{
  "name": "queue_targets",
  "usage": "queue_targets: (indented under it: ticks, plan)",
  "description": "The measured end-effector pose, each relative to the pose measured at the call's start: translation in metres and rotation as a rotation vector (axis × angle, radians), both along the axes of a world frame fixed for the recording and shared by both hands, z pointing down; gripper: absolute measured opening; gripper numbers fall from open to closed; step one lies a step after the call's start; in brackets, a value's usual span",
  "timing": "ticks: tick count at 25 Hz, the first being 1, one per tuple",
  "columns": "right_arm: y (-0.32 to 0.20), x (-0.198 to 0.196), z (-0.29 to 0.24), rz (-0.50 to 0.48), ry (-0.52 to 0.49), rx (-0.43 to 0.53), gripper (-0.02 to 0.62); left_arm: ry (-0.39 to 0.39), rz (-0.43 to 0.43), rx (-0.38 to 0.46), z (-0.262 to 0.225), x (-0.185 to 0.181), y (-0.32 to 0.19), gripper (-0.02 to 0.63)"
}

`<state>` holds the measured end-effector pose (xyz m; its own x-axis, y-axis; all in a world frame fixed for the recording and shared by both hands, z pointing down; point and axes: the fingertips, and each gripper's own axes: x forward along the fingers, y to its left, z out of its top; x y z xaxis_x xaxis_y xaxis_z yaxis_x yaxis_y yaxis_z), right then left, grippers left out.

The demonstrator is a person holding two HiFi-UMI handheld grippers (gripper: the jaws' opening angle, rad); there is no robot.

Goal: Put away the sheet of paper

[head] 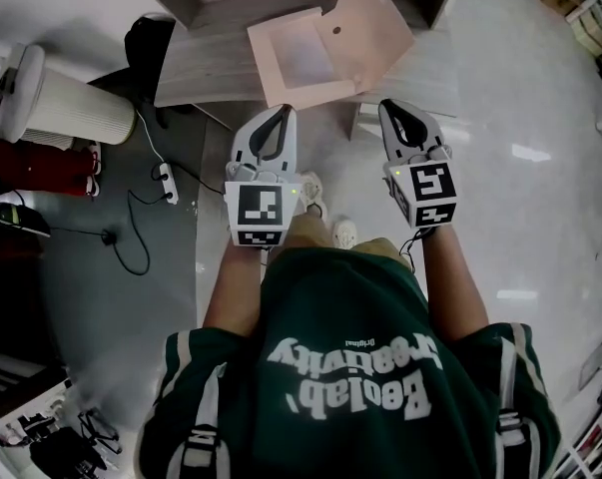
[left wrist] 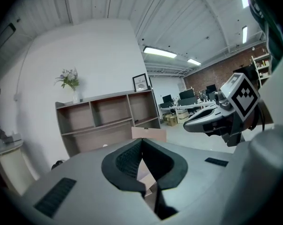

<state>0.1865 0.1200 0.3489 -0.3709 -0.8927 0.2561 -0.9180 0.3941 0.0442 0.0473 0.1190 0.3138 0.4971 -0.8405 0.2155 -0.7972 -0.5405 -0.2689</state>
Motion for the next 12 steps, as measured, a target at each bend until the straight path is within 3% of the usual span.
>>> queue_targets:
  ticks: [12]
  plan:
    - [0.022,-0.003,-0.025,0.005,-0.017,0.090,0.035,0.037,-0.012,0.045,-0.024,-0.005,0.018,0.018]
